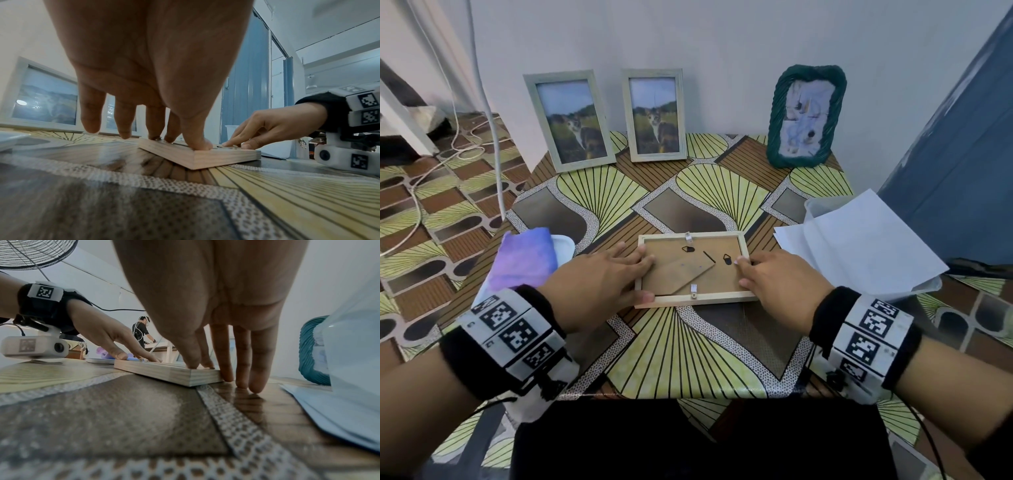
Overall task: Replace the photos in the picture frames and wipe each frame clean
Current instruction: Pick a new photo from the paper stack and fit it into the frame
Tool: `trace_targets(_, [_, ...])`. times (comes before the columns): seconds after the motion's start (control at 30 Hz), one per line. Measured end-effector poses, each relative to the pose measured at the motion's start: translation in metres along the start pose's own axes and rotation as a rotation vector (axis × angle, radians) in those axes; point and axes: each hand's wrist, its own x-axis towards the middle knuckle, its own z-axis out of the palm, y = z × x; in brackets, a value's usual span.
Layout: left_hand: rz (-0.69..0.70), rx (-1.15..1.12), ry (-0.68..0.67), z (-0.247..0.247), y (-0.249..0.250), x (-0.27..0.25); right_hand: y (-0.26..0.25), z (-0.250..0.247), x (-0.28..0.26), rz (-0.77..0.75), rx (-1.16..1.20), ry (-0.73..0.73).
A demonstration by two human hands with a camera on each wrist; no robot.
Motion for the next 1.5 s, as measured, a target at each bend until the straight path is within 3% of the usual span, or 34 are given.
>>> trace_targets(0.33, [-0.022,-0.087,0.014,-0.007,0.001,0.001,-0.002,0.001,-0.002,0.066,0.067,0.006])
trace_targets(0.47, [0.111,-0.132,0.155,-0.011,0.022,-0.004,-0.002,0.001,-0.002,0.074,0.065,0.002])
trace_targets(0.6, [0.256,-0.077,0.088,-0.012,0.052,-0.005,0.001,0.001,-0.003,0.068,0.094,0.021])
trace_targets(0.9, [0.235,0.077,0.063,-0.021,0.068,0.004,0.010,0.007,-0.004,0.033,0.169,0.080])
trace_targets(1.13, [0.198,0.030,0.076,-0.020,0.068,0.009,0.012,0.011,-0.015,0.025,0.298,0.076])
trace_targets(1.5, [0.286,0.125,0.168,-0.017,0.065,0.016,0.009,0.009,-0.025,0.071,0.649,0.070])
